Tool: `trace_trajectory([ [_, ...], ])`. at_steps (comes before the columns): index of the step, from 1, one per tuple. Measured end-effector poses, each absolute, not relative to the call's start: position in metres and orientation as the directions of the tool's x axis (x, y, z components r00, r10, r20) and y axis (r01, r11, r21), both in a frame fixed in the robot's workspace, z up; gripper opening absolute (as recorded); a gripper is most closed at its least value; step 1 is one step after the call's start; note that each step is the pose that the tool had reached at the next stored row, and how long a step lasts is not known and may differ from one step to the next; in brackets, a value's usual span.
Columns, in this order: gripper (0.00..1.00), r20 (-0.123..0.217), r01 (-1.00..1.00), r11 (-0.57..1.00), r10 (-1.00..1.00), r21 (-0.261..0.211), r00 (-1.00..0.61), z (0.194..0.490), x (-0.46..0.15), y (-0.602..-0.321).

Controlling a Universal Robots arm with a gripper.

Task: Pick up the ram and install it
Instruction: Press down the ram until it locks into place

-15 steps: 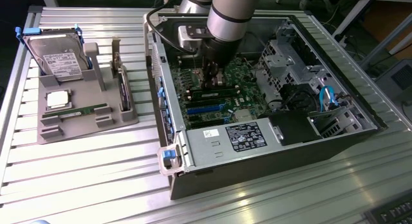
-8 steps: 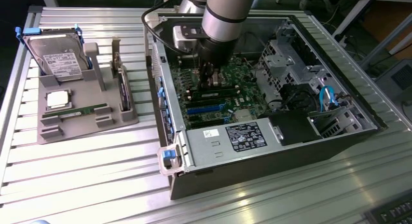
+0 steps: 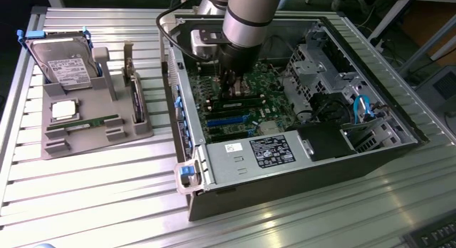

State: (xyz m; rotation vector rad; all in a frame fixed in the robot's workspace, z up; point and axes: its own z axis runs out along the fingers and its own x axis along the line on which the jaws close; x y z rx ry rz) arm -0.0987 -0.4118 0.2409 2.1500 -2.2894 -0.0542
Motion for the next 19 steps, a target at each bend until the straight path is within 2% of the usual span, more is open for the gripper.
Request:
trace_trajectory([
  [13, 0.11, -0.023, -0.998, 0.063, -0.998, 0.026, -0.063, 0.229, -0.099, -0.412],
  [19, 0.11, -0.023, -0.998, 0.063, -0.998, 0.026, -0.063, 0.240, -0.098, -0.412],
])
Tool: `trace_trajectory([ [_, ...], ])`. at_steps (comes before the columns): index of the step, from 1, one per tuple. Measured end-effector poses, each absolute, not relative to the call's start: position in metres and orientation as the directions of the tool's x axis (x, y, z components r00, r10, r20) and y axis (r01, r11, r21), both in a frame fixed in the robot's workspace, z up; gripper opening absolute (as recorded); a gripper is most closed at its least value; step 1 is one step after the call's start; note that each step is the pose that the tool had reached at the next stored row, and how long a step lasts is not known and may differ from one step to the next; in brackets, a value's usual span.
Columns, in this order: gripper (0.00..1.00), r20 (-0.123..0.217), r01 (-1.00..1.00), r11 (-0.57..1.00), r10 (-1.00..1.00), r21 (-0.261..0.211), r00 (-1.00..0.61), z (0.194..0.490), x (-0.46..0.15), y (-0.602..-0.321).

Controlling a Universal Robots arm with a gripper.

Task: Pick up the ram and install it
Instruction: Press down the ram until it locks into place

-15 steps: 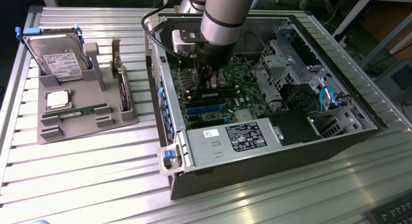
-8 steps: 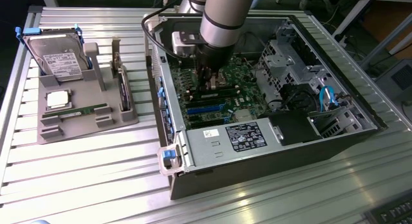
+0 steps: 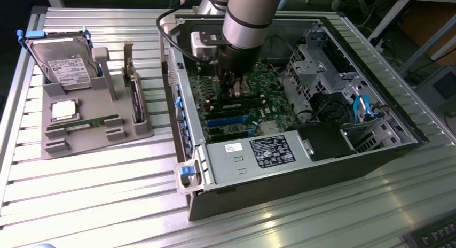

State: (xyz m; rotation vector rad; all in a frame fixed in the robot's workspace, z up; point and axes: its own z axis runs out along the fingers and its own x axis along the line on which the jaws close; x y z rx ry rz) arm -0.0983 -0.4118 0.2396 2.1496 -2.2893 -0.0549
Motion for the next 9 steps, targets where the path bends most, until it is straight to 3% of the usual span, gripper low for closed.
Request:
trace_trajectory([
  [9, 0.11, -0.023, -0.998, 0.062, -0.998, 0.027, -0.063, 0.259, -0.084, -0.412],
])
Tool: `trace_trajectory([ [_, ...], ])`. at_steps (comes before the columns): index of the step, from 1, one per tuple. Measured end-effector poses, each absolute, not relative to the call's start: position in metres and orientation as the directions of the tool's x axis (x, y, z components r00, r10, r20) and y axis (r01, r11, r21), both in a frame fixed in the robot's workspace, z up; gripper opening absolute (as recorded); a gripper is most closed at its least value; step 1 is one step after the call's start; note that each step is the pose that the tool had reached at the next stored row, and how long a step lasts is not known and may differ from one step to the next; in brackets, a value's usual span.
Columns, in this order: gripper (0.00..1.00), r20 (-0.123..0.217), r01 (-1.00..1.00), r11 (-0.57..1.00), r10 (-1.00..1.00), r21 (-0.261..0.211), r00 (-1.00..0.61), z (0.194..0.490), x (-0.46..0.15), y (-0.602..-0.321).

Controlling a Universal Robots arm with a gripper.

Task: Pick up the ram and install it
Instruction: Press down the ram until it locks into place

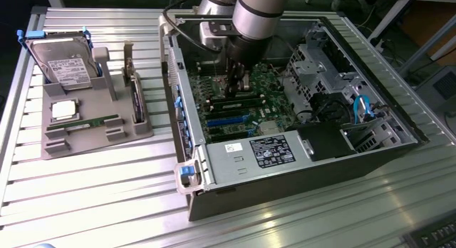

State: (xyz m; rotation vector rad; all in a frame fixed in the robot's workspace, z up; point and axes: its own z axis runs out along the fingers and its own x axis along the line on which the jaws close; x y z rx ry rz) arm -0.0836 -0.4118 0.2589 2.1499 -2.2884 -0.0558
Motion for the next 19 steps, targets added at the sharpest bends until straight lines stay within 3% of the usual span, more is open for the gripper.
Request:
trace_trajectory([
  [8, 0.11, -0.024, -0.998, 0.056, -0.998, 0.030, -0.056, 0.289, -0.062, -0.412],
  [19, 0.11, -0.025, -0.999, 0.044, -0.999, 0.031, -0.045, 0.299, -0.043, -0.412],
])
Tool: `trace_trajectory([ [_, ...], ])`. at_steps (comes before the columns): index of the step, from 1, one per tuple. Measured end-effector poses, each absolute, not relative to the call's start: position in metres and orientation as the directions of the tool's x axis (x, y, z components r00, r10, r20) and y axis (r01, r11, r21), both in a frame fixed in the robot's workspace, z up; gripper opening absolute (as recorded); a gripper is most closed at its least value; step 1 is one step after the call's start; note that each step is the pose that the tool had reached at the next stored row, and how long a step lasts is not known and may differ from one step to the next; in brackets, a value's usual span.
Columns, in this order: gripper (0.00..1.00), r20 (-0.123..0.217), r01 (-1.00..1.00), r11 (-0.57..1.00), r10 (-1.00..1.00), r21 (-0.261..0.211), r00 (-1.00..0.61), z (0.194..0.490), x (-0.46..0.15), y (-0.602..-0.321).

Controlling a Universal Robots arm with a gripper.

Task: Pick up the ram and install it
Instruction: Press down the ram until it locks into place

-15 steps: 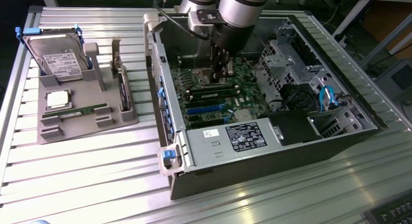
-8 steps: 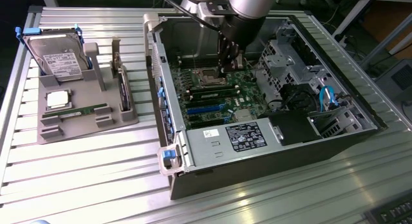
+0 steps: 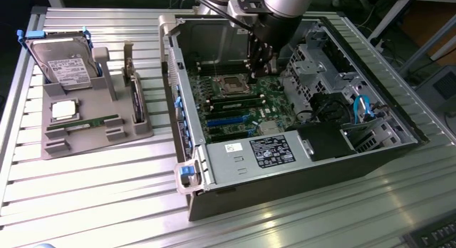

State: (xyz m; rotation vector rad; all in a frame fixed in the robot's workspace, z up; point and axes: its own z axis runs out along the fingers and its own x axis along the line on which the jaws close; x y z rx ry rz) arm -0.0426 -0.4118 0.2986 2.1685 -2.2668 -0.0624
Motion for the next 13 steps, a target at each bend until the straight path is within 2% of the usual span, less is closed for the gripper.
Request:
trace_trajectory([
  [13, 0.11, -0.024, -0.999, 0.044, -0.999, 0.031, -0.044, 0.2987, -0.0427, -0.4117],
])
